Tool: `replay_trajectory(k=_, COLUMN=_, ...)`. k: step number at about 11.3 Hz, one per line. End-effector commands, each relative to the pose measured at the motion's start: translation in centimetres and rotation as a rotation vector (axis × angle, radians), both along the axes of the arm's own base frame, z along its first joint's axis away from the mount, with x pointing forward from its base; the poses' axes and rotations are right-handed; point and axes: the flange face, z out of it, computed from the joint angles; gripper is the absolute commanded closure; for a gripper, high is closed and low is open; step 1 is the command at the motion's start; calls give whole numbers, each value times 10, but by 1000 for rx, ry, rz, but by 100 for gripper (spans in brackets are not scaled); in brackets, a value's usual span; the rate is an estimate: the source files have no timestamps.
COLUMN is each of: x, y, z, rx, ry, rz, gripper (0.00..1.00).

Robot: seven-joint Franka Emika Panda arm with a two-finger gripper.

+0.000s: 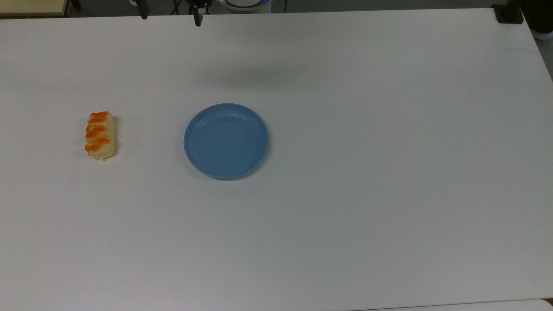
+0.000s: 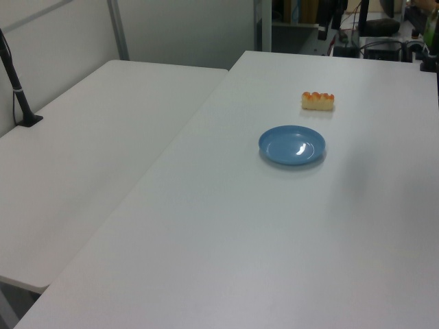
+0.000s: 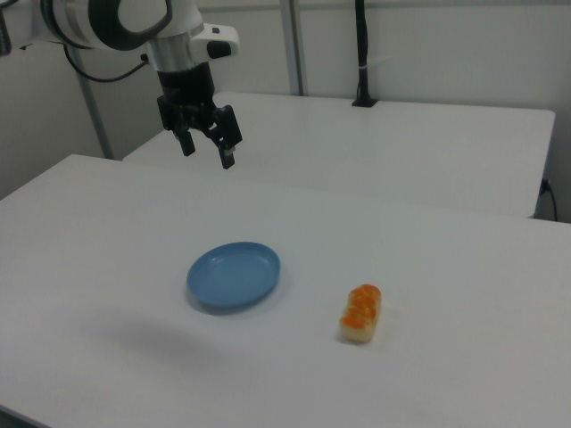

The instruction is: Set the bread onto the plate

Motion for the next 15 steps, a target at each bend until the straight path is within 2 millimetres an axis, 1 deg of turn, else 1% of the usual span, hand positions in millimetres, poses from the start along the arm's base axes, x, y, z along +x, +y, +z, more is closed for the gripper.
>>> replay_trajectory(k=1, x=-5, y=-2, z=3, rx=-12, ry=-12, rz=2, gripper=0)
replay_trajectory(k=4, x=-6, y=-3, z=5, rx=-14, ry=-14, rz=7, gripper=0)
replay_trajectory(k=5, x=-5, y=-4, z=3, rx=-17, ry=-13, rz=9, gripper=0)
replay_trajectory(k=7, x=-6, y=-15, z=2, rx=-60, ry=-5, rz=20, gripper=0)
replay_trajectory(k=10, x=-16, y=-73, z=2, rx=-66, ry=-5, rz=87, gripper=0)
replay_trajectory(k=11, x=-18, y=-88, z=0, rx=-71, ry=0, rz=125, gripper=0)
replay_trajectory(k=12, x=-24, y=-112, z=-2, rx=-76, ry=6, rz=168, gripper=0)
replay_trajectory(k=13, x=-22, y=-137, z=-10, rx=-92, ry=-10, rz=174, gripper=0)
replay_trajectory(k=14, x=-18, y=-164, z=-23, rx=-105, ry=-24, rz=146, gripper=0)
replay_trajectory(k=15, x=-5, y=-180, z=-49, rx=-112, ry=-22, rz=131, gripper=0)
